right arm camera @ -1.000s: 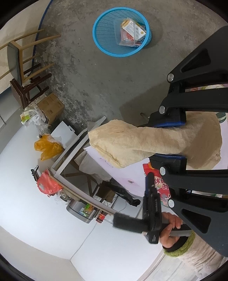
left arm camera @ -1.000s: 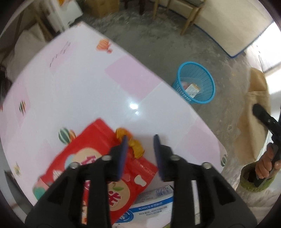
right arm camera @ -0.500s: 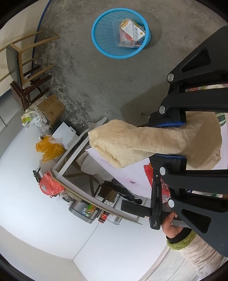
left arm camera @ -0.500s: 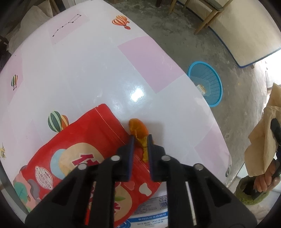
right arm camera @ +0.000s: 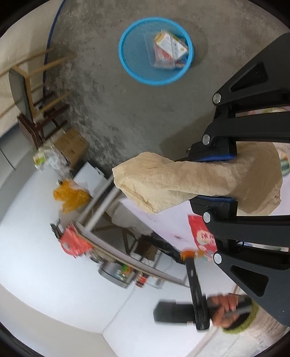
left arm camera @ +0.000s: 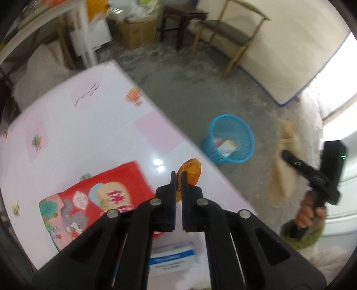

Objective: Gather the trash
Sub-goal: 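Carry the orange piece and tan bag over the blue wastebasket with both tools, then open both tools to drop the orange piece and tan bag into the wastebasket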

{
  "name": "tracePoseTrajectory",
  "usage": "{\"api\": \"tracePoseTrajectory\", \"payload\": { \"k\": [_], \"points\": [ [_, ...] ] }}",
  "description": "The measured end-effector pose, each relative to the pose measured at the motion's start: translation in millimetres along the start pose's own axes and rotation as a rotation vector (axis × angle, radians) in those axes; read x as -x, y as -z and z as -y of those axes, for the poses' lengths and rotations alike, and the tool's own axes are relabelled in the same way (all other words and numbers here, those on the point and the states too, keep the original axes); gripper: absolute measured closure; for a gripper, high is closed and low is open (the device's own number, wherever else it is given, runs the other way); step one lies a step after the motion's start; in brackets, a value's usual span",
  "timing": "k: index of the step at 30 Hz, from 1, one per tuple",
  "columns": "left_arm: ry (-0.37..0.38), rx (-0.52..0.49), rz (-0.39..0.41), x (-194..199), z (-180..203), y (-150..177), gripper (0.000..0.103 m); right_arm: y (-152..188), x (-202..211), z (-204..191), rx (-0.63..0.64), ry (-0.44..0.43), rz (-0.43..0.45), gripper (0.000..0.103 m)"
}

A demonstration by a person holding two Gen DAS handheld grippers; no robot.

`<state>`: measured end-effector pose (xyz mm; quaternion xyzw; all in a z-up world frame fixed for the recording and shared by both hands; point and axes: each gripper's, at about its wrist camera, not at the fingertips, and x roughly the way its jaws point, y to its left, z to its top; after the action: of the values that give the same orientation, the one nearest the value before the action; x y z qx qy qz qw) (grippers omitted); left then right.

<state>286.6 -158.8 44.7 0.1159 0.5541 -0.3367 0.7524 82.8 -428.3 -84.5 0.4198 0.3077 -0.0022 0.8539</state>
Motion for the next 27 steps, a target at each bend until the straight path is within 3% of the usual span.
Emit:
{"api": "tracePoseTrajectory", "payload": {
  "k": [4, 8, 16, 21, 23, 24, 25, 27],
  "points": [
    [0.051, -0.123, -0.029, -0.5, 60.5, -29.7, 0.101, -11.8, 22.8, 36.6, -0.052, 0.118, 0.050, 0.080],
    [0.084, -0.235, -0.074, -39.3, 126.1, -53.4, 0.101, -21.5, 32.9, 82.6, -0.125, 0.231, 0.055, 0.080],
    [0.117, -0.213, -0.224, -171.4, 201.8, -74.5, 0.101, -54.5, 4.4, 155.3, -0.223, 0.332, -0.023, 0.080],
    [0.091, -0.188, -0.212, -238.3, 222.0, -94.3, 0.100, -95.6, -36.0, 184.4, -0.196, 0.382, -0.065, 0.079],
    [0.105, -0.160, -0.220, -257.2, 224.8, -102.6, 0.087, -106.5, -56.3, 197.9, -0.203, 0.387, -0.096, 0.065],
    [0.103, -0.133, -0.228, -267.7, 224.2, -107.2, 0.073, -110.8, -67.5, 205.7, -0.212, 0.410, -0.106, 0.049],
    [0.092, -0.106, -0.228, -274.2, 220.9, -110.8, 0.063, -113.4, -75.7, 212.1, -0.213, 0.429, -0.111, 0.044],
    [0.111, -0.042, -0.230, -282.3, 213.6, -114.6, 0.062, -113.5, -91.8, 225.0, -0.218, 0.452, -0.134, 0.044]
  ]
}}
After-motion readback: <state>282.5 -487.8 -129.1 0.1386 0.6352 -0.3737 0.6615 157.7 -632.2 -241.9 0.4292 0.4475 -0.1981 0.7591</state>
